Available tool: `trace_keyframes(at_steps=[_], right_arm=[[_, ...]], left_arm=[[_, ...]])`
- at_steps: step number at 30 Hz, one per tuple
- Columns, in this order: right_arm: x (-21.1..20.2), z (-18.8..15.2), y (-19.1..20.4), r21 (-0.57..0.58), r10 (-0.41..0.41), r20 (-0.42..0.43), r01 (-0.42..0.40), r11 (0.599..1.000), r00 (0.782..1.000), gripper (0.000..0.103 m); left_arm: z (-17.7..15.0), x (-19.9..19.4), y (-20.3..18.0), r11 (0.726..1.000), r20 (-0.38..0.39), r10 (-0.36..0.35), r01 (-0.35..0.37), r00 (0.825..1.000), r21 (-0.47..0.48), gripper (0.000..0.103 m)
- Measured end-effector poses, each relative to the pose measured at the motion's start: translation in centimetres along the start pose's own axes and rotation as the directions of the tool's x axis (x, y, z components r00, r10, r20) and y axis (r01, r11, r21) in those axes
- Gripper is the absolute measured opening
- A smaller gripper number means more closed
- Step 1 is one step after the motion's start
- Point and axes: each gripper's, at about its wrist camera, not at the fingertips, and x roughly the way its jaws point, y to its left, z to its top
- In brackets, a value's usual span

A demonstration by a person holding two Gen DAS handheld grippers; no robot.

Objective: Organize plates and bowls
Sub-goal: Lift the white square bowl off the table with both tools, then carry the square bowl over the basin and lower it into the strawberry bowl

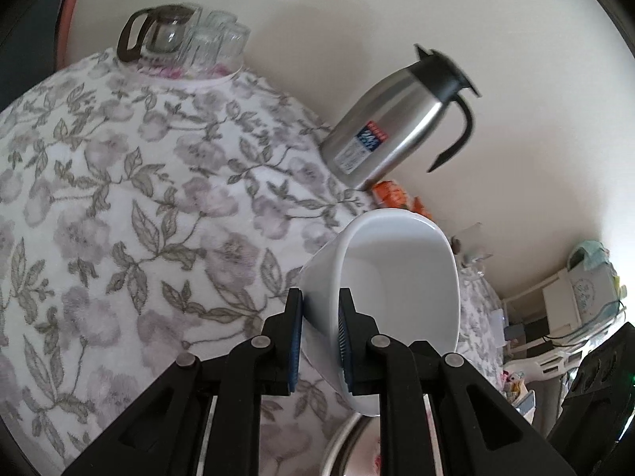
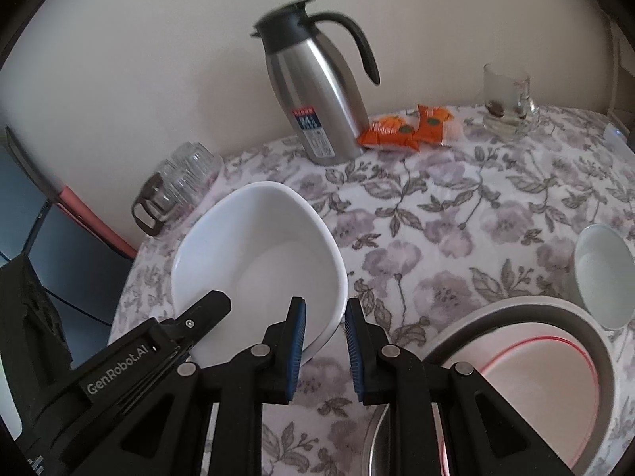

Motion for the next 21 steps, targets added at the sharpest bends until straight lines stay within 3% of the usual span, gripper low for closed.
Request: trace_keyframes(at_steps=[21], right_arm=[[-8.3, -1.8, -5.0, 0.052, 0.009, 0.131, -0.015, 0.999, 0.991, 0.022]], left_arm=[[-4.1, -3.6, -7.0, 0.979, -0.028, -0.092, 0.096, 0.995, 0.182, 0.020]])
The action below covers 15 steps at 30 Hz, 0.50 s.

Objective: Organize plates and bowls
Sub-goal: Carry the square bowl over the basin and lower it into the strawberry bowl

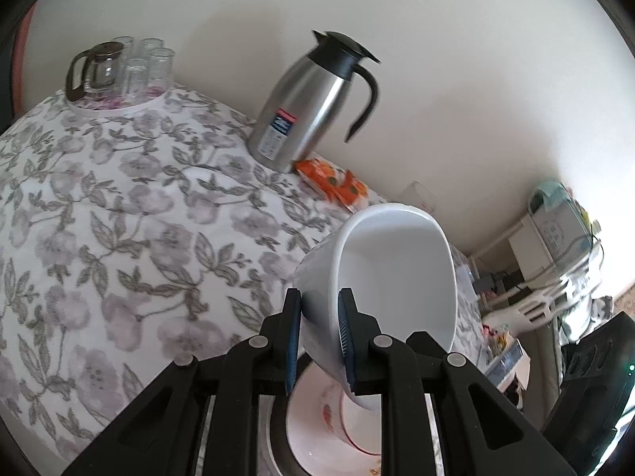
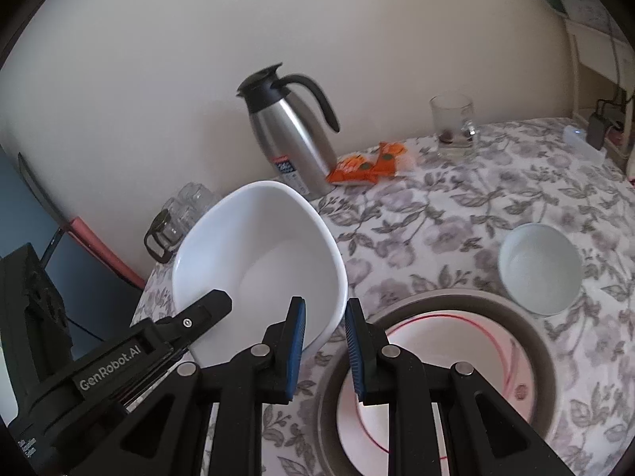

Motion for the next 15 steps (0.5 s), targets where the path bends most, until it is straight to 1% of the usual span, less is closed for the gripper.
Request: trace_keyframes(at_steps=[7, 15], right_arm=[[-2.0, -0.3, -2.4, 0.028, 0.026, 0.021, -0.026, 0.999, 0.999, 0.023], [-4.5, -0.9, -4.9, 0.051, 0.017, 0.057, -0.020, 0.998, 0.998, 0.023]], left_arm=[[-0.9, -0.5, -2.7, 0.998, 0.003, -0.021, 0.021, 1.000, 0.062, 0.021], [-2.3, -0.1, -5.2, 0.991, -0.036, -0.058, 0.062, 0.998, 0.117, 0.021]])
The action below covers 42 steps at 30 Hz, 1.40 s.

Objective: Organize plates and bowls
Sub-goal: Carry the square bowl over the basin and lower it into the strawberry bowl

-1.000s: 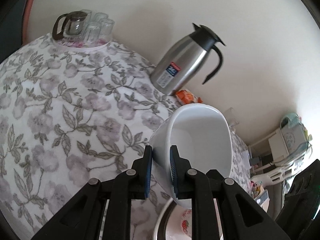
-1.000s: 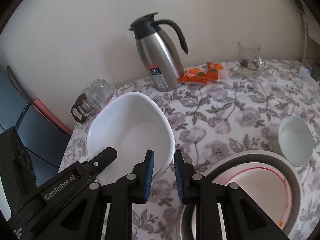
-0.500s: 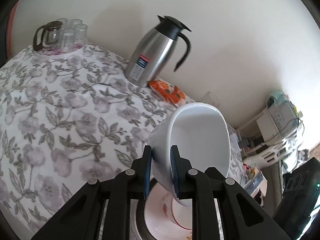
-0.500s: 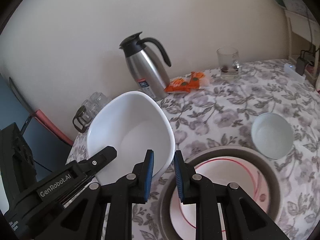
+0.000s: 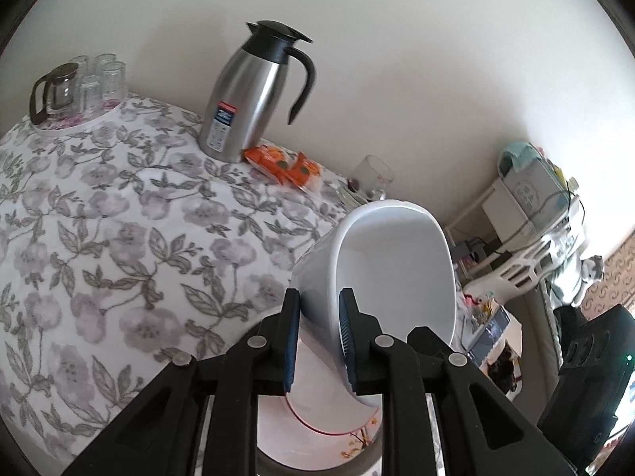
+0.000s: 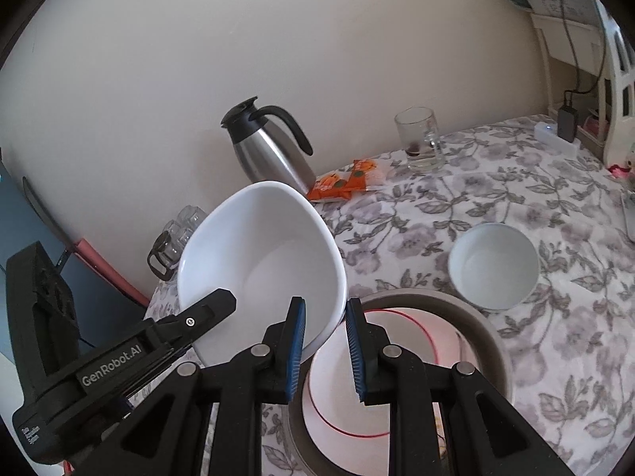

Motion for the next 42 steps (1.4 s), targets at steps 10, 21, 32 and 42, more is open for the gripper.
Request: trace_keyframes(at_steps=[10, 21, 32, 42], right_arm=[[-1.8, -1.0, -2.4, 0.027, 0.006, 0.004, -0.006, 1.000, 1.000, 0.025], [-1.6, -2.2, -4.7, 0.065, 0.021, -0.037, -0.019, 0.998, 0.999, 0.025], [-0.1, -2.8, -5.4, 0.065, -0.006, -0.097, 0.012, 0.998, 0.995, 0.025], [1.0, -3.2, -6.0, 0.078, -0.017, -0.145, 0.028, 0.997, 0.989, 0.025]], left_arm=[[-1.3, 0.3, -2.2, 0.999, -0.023, -0.005, 0.006, 1.000, 0.052, 0.021], [-3.0, 1.9, -2.1, 0.999, -0.093, 0.008, -0.005, 0.996, 0.033, 0.021], [-4.0, 3.2, -1.4, 0.999, -0.156, 0.039, -0.038, 0.987, 0.007, 0.022], [-4.2, 4.6, -1.1, 0.998, -0.205, 0.066, -0.067, 0.976, 0.003, 0.021]])
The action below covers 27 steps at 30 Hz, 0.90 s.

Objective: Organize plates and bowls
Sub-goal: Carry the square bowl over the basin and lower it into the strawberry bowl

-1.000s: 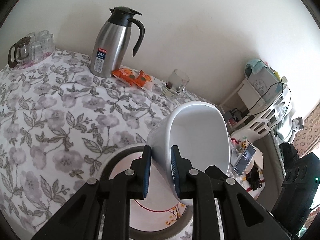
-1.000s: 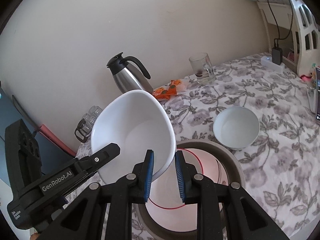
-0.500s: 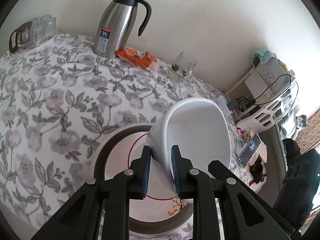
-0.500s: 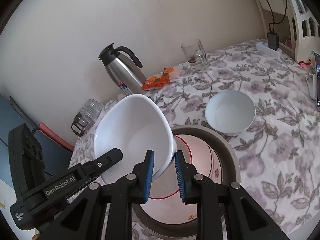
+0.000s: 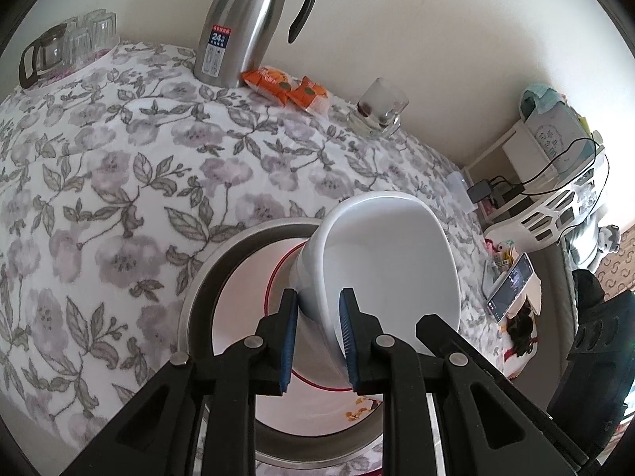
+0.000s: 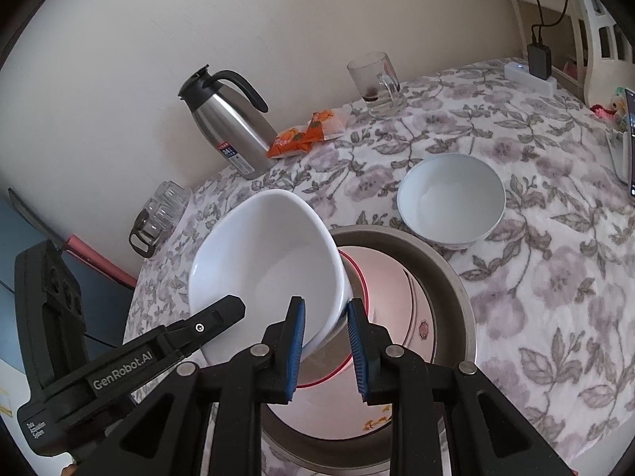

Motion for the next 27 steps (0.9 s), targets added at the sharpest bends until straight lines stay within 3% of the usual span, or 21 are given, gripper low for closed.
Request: trace_keyframes(at_steps=[27], right_arm=[[0.9, -0.2, -0.3, 0.000, 0.000, -0.043, 0.000, 1.000, 0.999, 0.028]], left_arm=[[0.0, 1.1, 0.3, 0.997, -0.052, 0.072, -0.072, 0.996, -0.013, 0.021]])
